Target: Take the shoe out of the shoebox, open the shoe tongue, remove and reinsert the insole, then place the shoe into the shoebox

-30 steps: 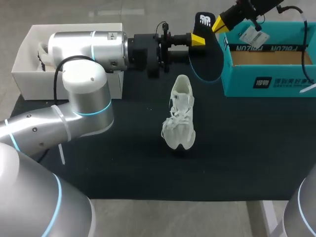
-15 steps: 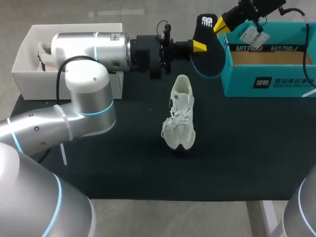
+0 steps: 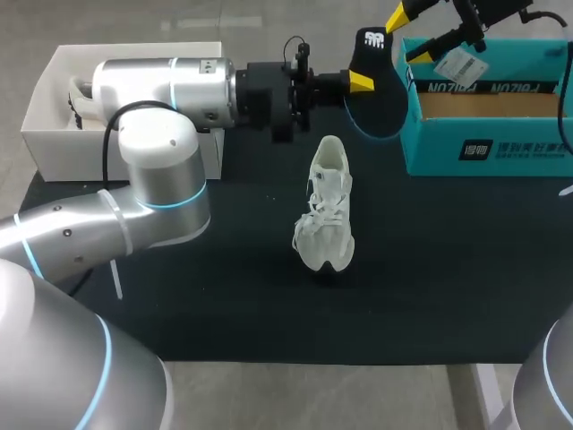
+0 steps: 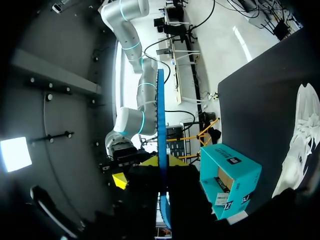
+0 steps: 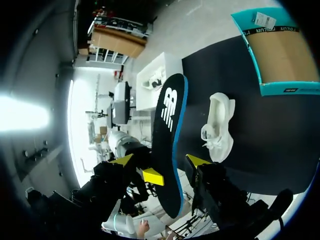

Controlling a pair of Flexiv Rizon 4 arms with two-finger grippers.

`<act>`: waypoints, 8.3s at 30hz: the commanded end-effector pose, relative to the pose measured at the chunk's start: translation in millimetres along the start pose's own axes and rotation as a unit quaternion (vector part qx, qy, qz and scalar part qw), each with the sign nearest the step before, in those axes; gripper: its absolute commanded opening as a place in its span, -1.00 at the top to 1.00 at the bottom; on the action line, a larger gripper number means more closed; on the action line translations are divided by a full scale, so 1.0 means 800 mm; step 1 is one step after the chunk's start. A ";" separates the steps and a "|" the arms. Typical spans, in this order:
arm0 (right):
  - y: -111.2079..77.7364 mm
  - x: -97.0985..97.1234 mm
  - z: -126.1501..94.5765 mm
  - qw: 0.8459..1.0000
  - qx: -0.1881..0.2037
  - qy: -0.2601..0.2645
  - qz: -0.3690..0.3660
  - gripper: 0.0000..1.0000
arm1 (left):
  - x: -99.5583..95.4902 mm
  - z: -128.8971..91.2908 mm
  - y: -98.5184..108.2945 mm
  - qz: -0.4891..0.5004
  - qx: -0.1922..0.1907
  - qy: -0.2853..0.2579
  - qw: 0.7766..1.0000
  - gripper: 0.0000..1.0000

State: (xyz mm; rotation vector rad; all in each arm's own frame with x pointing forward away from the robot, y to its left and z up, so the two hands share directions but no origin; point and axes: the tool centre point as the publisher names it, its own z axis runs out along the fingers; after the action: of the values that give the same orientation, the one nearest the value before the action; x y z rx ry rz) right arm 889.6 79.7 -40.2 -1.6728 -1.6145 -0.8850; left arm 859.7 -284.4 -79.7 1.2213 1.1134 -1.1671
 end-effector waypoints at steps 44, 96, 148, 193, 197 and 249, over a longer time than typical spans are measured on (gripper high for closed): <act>-0.059 -0.054 -0.030 0.963 -0.102 0.246 -0.035 -1.00 | -0.040 -0.043 0.013 -0.088 0.021 -0.012 0.996 1.00; -0.060 -0.057 -0.028 0.966 -0.091 0.242 -0.015 -1.00 | -0.054 -0.063 0.042 -0.608 0.082 0.130 0.779 1.00; -0.060 -0.057 -0.028 0.966 -0.091 0.242 -0.015 -1.00 | -0.063 -0.090 0.039 -0.985 0.018 0.087 0.147 1.00; -0.060 -0.057 -0.028 0.966 -0.091 0.242 -0.015 -1.00 | -0.022 -0.087 0.044 -0.994 0.023 0.097 -0.034 1.00; -0.060 -0.057 -0.028 0.966 -0.091 0.242 -0.015 -1.00 | -0.013 -0.082 0.047 -0.994 0.013 0.101 -0.039 1.00; -0.062 0.099 -0.038 0.985 -0.065 -0.157 -0.013 -1.00 | 0.009 -0.102 0.074 -0.995 -0.003 0.076 -0.058 1.00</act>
State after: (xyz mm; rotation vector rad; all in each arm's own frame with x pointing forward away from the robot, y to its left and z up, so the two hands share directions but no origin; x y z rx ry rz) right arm 831.0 97.3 33.8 -1.7828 -1.6599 -1.0084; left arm 916.8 -203.5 -83.5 1.0858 -1.2374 1.0912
